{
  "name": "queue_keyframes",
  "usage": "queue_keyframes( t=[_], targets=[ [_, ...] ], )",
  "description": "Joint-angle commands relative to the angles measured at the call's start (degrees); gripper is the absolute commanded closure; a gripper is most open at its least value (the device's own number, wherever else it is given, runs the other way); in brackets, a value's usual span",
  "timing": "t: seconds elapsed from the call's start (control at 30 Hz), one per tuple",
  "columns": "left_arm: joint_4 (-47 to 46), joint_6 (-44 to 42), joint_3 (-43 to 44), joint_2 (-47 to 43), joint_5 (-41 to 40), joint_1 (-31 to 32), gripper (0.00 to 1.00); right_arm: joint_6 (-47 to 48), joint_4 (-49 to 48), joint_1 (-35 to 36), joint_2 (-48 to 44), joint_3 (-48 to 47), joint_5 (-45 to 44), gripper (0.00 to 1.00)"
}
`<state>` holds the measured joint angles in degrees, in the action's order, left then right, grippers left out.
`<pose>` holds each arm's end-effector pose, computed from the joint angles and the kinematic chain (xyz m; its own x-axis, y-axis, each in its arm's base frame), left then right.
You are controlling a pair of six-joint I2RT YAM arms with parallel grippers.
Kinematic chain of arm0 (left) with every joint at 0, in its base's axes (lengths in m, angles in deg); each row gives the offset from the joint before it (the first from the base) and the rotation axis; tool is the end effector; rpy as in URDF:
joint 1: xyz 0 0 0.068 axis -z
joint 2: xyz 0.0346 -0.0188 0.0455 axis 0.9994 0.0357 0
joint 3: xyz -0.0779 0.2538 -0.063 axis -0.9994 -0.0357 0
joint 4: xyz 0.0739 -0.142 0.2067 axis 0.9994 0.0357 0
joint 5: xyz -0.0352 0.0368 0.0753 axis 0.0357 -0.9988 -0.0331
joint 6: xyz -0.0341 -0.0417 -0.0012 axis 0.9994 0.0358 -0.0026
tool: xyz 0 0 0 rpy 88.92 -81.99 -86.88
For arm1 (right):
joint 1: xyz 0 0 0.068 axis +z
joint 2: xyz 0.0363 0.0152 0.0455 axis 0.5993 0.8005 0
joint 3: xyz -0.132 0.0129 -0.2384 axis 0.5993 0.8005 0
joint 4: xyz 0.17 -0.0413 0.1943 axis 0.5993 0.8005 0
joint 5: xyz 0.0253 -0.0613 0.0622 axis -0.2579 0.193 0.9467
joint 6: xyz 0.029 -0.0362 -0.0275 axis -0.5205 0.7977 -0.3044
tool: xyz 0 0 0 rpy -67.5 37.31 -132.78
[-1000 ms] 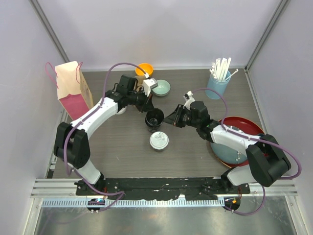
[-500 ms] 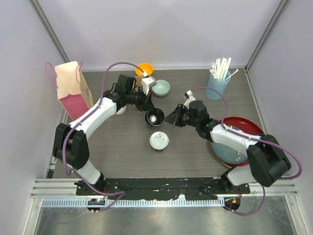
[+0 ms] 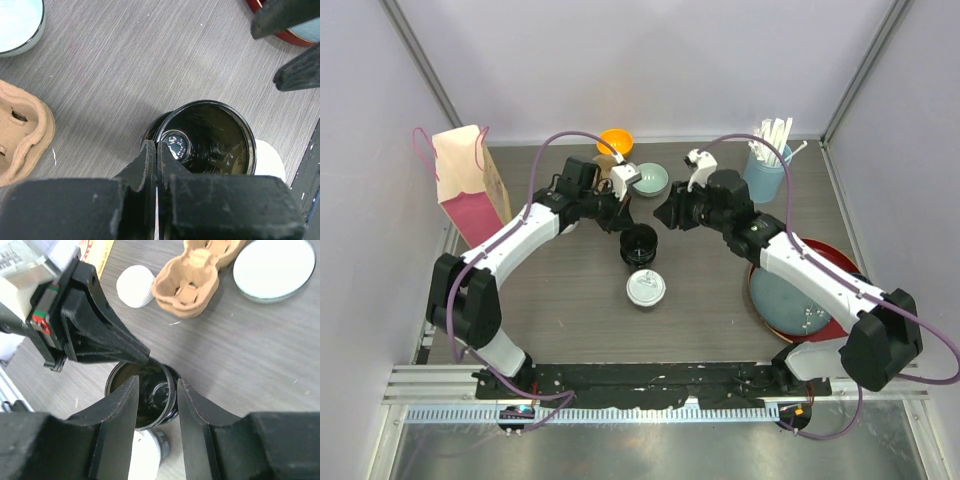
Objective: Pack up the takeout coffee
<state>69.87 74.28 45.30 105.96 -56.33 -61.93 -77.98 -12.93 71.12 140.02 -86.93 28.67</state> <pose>0.3127 -0.1744 0.2827 -0.4755 0.3871 -0.7900 0.8230 0.5129 -0.2441 0.2504 0.1781 0.3174 -0.5276 0.0709 -0.8465 -0.5293 0.7520 0.3928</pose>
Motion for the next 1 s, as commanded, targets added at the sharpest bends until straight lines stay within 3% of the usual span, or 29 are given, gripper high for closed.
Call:
queue_keyframes(
  t=[0.0, 0.37, 0.7, 0.83, 0.97],
  targets=[
    [-0.72, -0.94, 0.09, -3.12, 1.20, 0.17, 1.00, 13.22, 6.62, 0.41, 5.38, -7.54, -0.11, 0.57],
    [-0.37, -1.20, 0.18, -2.95, 2.61, 0.17, 1.00, 19.30, 5.84, 0.41, 11.90, -9.22, 8.58, 0.60],
    [0.07, -1.21, 0.88, -2.95, 2.87, 0.17, 1.00, 18.95, 4.52, 0.85, 14.10, -9.66, 8.68, 0.73],
    [-0.02, -1.21, 1.06, -2.95, 2.78, 0.17, 1.00, 19.39, 4.96, 1.11, 14.45, -10.01, 8.85, 0.73],
    [0.07, -1.38, 1.14, -2.78, 2.70, 0.17, 1.00, 19.30, 4.96, 1.29, 14.19, -9.93, 7.71, 0.82]
  ],
)
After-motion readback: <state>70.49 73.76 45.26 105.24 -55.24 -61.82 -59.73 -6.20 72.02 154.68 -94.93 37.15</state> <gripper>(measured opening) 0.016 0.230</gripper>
